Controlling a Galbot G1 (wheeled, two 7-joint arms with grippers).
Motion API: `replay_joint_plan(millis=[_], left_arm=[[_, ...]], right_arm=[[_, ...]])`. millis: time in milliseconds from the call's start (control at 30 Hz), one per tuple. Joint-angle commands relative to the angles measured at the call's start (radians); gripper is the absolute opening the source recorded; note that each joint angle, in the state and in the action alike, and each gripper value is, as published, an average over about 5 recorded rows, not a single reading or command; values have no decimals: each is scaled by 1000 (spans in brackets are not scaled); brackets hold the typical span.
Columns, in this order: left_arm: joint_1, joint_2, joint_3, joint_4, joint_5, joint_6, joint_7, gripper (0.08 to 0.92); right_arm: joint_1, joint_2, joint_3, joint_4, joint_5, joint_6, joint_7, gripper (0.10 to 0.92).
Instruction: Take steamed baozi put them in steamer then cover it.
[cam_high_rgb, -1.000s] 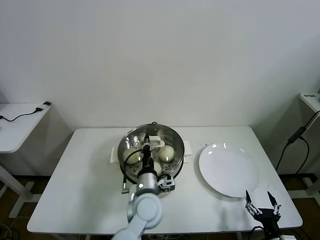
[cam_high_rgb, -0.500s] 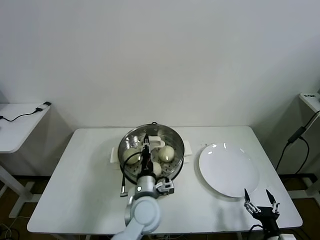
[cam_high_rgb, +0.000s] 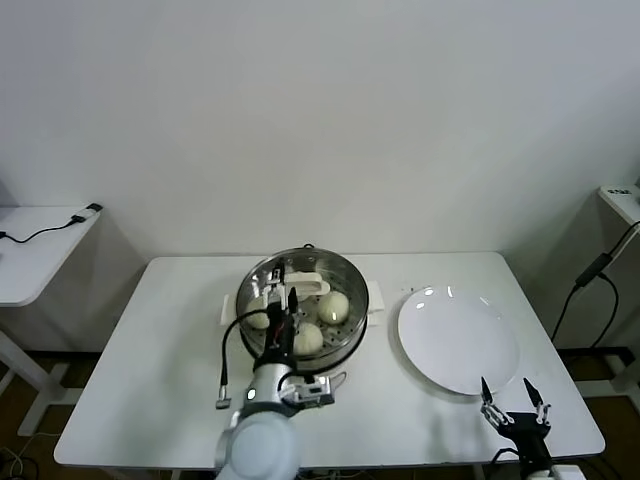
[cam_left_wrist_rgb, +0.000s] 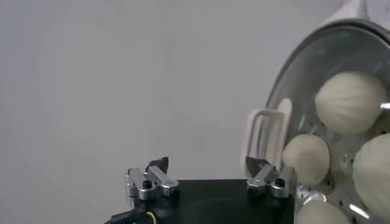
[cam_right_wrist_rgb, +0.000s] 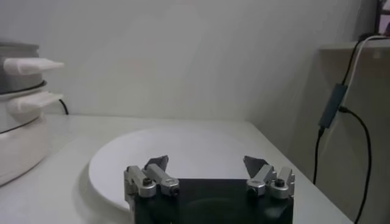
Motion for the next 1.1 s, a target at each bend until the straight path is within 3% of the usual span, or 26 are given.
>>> replay_joint_plan(millis=[33,133,233,367,533,667,767,933,1100], left_arm=[[127,52,-69,-140,-264,-162,-203,807],[211,40,-179,-145,-550,-366,-366,821],[304,3,-351,-150,-807,-576,-444,822],[409,-39,-614,-149,-1157,-749,-418,823],[535,17,-852,-101,-1645,-815,-284,823],[586,81,-868,-7,-1829,-850,-162,823],[568,88,-838,87,-1833,-888,-115,823],[550,76,-767,204,-1797,-972,-92,823],[551,56,-729,211,-1776,-988,-88,823]], right_arm=[[9,-20,-19,14,22,56,-35,823],[6,-20,-27,33,8,57,-43,823],[8,-13,-35,39,1,61,-41,823],[10,-10,-42,43,-2,68,-39,823],[19,-16,-52,27,2,73,-37,823],[25,-19,-54,14,6,77,-35,823],[26,-20,-53,8,15,76,-32,823],[24,-19,-51,1,21,76,-28,823],[21,-19,-54,0,21,76,-29,823]])
